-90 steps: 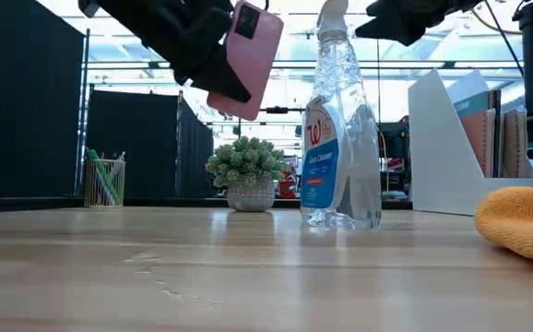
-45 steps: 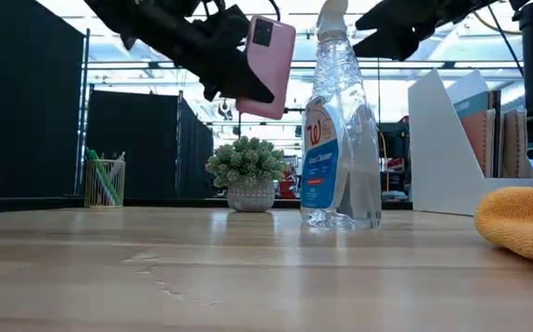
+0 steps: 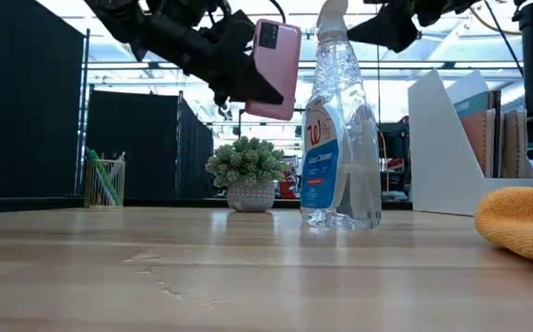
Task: Apply microfiber cloth
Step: Spray cleaner from the bottle onto the cellphone
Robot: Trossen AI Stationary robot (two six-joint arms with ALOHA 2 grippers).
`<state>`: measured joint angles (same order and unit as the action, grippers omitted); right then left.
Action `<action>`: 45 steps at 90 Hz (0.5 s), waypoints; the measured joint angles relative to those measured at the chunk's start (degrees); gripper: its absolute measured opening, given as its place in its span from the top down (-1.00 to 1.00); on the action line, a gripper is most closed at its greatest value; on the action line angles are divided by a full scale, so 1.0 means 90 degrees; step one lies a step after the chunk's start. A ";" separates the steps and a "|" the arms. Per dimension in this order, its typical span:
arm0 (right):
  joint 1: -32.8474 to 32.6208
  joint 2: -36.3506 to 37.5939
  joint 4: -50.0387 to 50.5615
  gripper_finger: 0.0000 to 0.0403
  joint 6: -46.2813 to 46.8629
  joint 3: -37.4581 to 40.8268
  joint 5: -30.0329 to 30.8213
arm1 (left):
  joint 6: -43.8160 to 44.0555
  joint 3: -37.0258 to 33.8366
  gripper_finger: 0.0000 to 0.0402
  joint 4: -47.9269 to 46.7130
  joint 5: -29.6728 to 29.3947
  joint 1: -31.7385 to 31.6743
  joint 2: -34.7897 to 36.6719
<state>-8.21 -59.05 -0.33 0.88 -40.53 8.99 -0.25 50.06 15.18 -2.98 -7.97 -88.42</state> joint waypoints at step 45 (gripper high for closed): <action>0.0209 -0.1050 -0.1666 -0.94 -0.0753 0.0005 0.0293 | -0.0030 0.0000 0.96 0.0265 0.0192 -0.0024 -0.0204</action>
<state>-6.32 -68.50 -15.32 -5.90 -40.49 11.63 -0.52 50.06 17.57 -1.26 -8.19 -90.26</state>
